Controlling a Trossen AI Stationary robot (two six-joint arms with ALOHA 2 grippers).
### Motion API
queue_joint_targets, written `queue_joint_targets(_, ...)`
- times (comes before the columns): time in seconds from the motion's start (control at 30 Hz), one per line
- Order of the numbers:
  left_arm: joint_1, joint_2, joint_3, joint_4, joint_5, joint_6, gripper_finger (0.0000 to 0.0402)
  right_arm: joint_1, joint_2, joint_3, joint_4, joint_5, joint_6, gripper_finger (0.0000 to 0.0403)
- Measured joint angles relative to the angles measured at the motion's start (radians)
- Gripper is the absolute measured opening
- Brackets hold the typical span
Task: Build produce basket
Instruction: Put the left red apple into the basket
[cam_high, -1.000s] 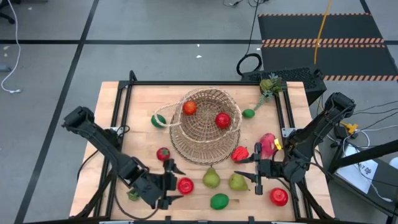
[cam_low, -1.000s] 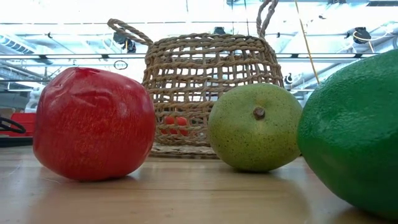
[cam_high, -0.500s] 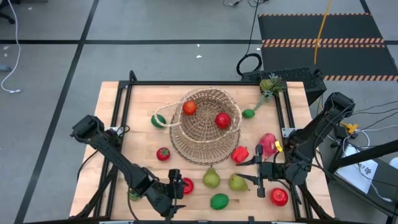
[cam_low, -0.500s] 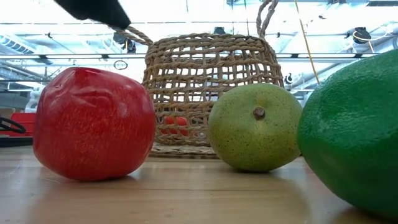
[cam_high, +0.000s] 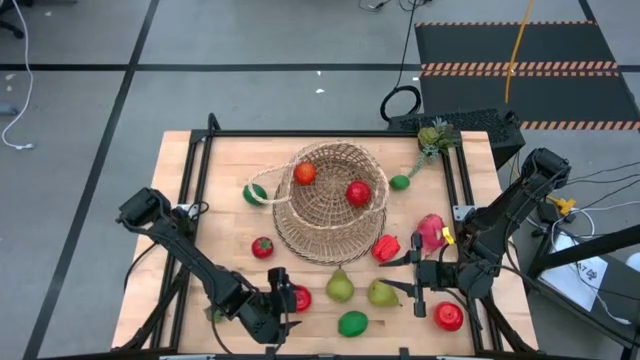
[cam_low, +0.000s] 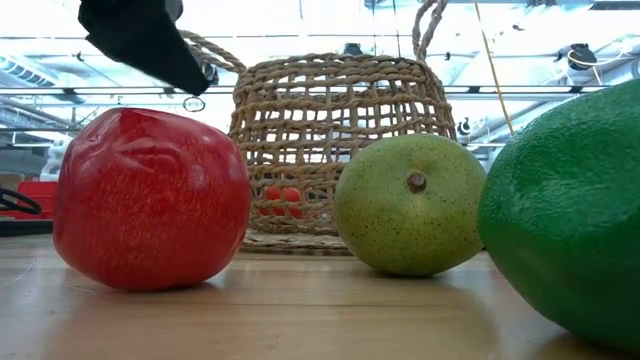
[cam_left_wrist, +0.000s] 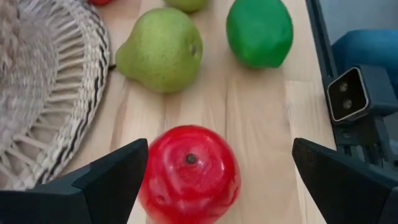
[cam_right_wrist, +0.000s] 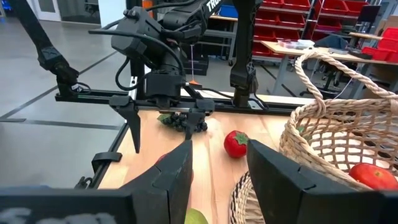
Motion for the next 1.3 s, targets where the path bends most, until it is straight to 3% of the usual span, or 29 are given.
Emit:
queue_joint_targets(0.67,0.008,0.048,-0.003,-0.070,-0.049,-0.093,0.0400,0.000,0.000,0.000,-0.002,-0.023,0.000,0.0148)
queue_joint_targets(1.3,0.013,0.048,-0.145,0.126,-0.039,-0.126,0.0399,0.000,0.000,0.000,-0.002,-0.023,0.000,0.0148)
